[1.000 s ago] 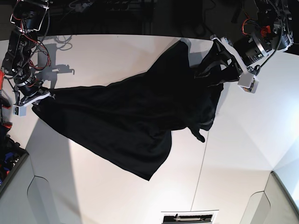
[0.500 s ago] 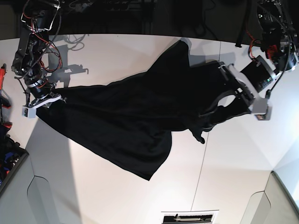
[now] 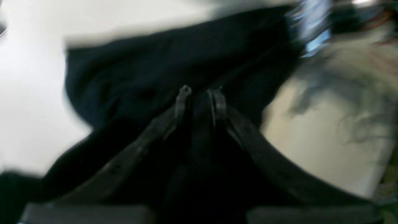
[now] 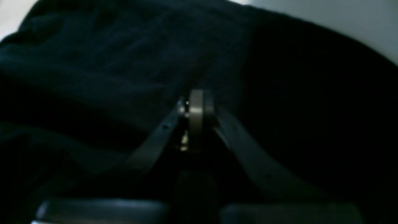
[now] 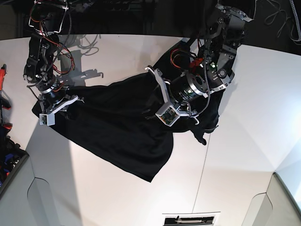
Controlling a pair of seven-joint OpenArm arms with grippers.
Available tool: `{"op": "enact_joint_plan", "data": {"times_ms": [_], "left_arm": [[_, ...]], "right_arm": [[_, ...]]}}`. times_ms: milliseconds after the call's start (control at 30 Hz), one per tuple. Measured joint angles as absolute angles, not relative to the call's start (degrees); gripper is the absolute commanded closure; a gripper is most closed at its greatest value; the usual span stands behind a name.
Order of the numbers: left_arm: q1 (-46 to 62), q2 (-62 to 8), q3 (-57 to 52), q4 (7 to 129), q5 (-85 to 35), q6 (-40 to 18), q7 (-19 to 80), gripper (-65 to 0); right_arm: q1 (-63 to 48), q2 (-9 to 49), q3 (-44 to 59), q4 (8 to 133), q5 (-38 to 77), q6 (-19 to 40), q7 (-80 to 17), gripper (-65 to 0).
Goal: Layout the t-shirt on the table in an organized manner, then fold the t-shirt properly
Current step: 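Regrasp the shirt with the left gripper and spread it across the table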
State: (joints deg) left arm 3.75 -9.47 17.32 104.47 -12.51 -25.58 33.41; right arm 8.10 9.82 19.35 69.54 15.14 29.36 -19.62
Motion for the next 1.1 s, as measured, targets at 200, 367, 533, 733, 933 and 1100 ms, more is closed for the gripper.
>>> {"op": "enact_joint_plan", "data": {"times_ms": [200, 367, 533, 733, 933, 1100], "left_arm": [[4.93, -9.50, 11.18, 96.44, -12.69, -20.36, 36.49, -9.8], [8.51, -9.52, -1.23, 100.36, -20.82, -22.79, 39.00, -9.9], [13.78, -9.52, -11.03, 106.15, -34.52, -29.21, 43.09, -9.9], [17.30, -9.37, -12.84, 109.16, -38.76, -31.75, 44.21, -9.9], [18.61, -9.37, -12.82, 109.19, -38.83, -31.75, 44.38, -9.9], [22.26, -9.39, -12.84, 109.19, -38.44, -31.77, 44.58, -9.9]], "right_arm": [[8.10, 10.57, 19.33, 69.54, 12.12, 28.05, -17.80, 0.0], [7.90, 10.79, 19.29, 69.54, 11.90, 28.10, -17.80, 0.0], [7.79, 11.92, 19.27, 68.45, 12.19, 28.36, -17.12, 0.0], [7.79, 11.90, 19.27, 67.48, 16.73, 28.16, -17.26, 0.0], [7.62, 11.38, 19.27, 69.10, 20.36, 28.29, -18.28, 0.0], [8.19, 9.80, 19.25, 71.64, 20.82, 28.64, -18.26, 0.0]]}}
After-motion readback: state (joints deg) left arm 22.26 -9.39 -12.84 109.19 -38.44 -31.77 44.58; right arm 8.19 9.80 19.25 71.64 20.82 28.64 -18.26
